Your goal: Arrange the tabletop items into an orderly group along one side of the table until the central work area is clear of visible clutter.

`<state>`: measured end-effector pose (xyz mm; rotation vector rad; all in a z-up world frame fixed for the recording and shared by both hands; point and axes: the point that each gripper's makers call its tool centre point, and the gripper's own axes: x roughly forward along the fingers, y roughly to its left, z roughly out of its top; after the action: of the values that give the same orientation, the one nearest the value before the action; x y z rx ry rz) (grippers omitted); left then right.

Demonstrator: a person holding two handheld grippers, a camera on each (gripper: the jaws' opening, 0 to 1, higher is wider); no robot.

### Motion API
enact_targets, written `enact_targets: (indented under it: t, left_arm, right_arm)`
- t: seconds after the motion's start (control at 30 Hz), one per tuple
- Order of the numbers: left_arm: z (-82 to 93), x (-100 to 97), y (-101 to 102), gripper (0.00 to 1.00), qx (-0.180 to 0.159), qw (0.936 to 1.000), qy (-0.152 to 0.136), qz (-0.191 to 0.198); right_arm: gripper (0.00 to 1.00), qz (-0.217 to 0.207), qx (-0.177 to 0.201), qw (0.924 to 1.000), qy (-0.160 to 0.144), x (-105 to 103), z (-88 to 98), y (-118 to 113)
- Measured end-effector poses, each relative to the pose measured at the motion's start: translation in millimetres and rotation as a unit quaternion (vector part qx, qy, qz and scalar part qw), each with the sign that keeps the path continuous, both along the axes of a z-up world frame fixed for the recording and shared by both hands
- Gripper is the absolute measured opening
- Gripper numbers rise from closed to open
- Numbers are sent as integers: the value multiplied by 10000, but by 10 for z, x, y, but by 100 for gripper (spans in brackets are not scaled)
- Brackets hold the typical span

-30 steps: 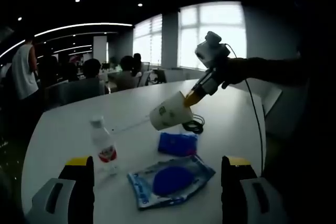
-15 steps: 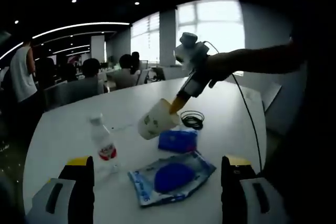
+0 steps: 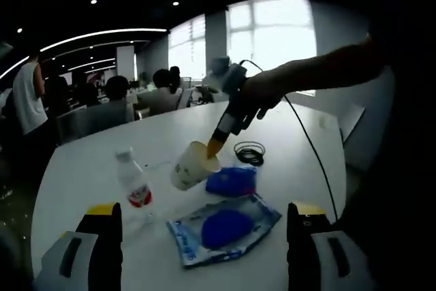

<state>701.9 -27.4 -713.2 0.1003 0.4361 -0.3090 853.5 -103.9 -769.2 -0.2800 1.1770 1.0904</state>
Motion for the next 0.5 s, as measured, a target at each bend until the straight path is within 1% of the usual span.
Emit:
enact_targets:
  t: [0.23,0.5]
  left_arm:
    - [47,-2,-114,99,-25,10000,1,-4]
    - [80,7,-135,99,-19,10000,8,48]
  right_arm:
    - [0,45,-225,9997,44,32,-138,68]
    - [0,77,-423,9990,145,46,-276,146]
